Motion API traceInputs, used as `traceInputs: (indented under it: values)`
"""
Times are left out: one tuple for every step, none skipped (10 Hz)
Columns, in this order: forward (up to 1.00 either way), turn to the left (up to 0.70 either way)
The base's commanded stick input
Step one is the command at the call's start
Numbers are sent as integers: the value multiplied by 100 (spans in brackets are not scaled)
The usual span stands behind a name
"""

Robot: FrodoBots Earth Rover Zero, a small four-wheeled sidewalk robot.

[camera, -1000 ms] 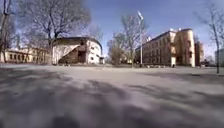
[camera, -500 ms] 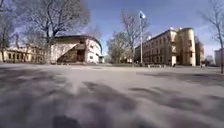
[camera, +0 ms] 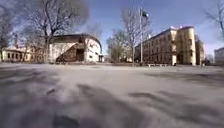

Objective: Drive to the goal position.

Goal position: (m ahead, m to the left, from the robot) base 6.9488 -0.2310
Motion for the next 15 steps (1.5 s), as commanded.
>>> traceInputs:
  values:
    - [100, 0]
    - [100, 0]
    - [100, 0]
    - [100, 0]
    - [100, 0]
    - [100, 0]
    - [100, 0]
    - [100, 0]
    - [100, 0]
    - [100, 0]
    - [100, 0]
    - [100, 0]
    - [100, 0]
    - [100, 0]
    - [100, 0]
